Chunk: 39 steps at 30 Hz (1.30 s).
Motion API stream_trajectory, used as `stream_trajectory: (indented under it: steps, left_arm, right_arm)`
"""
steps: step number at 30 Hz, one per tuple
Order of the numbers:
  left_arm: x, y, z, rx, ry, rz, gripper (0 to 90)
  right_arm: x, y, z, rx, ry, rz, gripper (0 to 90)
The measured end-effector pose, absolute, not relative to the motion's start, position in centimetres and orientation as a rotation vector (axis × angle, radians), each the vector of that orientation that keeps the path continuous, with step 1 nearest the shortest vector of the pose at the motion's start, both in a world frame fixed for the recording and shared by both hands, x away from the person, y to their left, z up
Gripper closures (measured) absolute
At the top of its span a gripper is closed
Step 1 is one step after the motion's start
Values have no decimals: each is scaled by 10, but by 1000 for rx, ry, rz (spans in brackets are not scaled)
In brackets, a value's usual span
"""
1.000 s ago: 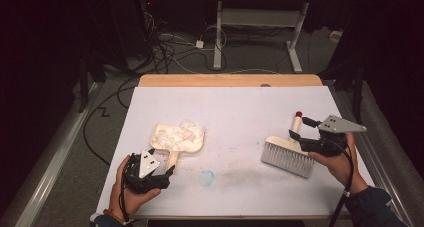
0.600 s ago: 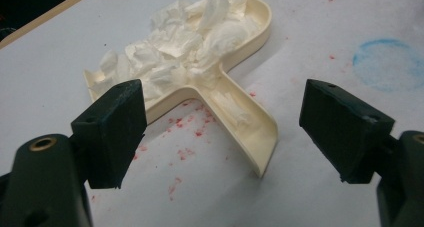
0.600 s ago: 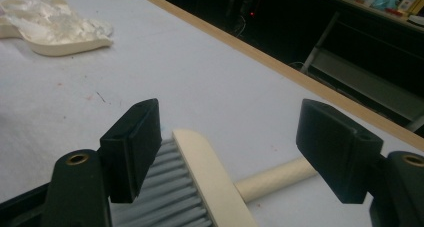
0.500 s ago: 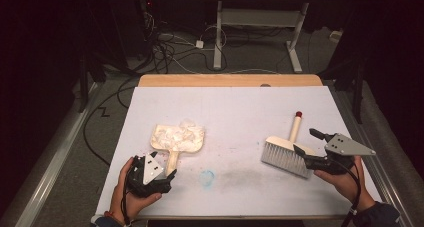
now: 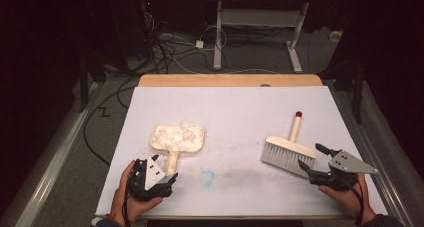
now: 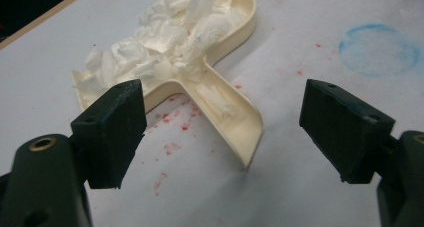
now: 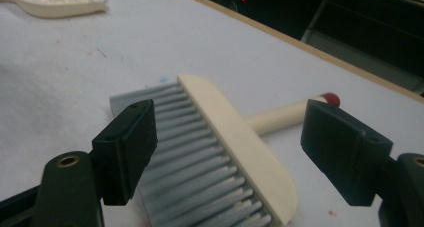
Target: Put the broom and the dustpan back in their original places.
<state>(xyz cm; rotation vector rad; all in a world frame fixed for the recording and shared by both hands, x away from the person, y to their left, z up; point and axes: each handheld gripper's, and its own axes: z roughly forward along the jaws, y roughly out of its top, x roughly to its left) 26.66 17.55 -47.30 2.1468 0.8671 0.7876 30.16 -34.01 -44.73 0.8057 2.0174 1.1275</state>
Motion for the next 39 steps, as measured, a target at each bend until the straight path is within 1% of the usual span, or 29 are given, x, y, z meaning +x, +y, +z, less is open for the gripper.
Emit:
stream_trajectory:
  steps: [3, 14, 39]
  left_arm:
    - [266, 174, -474, 2154, 857, 782, 183]
    - [263, 176, -472, 2144, 849, 795, 179]
    - [265, 175, -475, 2162, 861, 782, 179]
  right_arm:
    - [300, -341, -451, 808, 2027, 1105, 235]
    - [294, -337, -444, 772, 1990, 1125, 233]
    - [296, -335, -444, 763, 1989, 1114, 233]
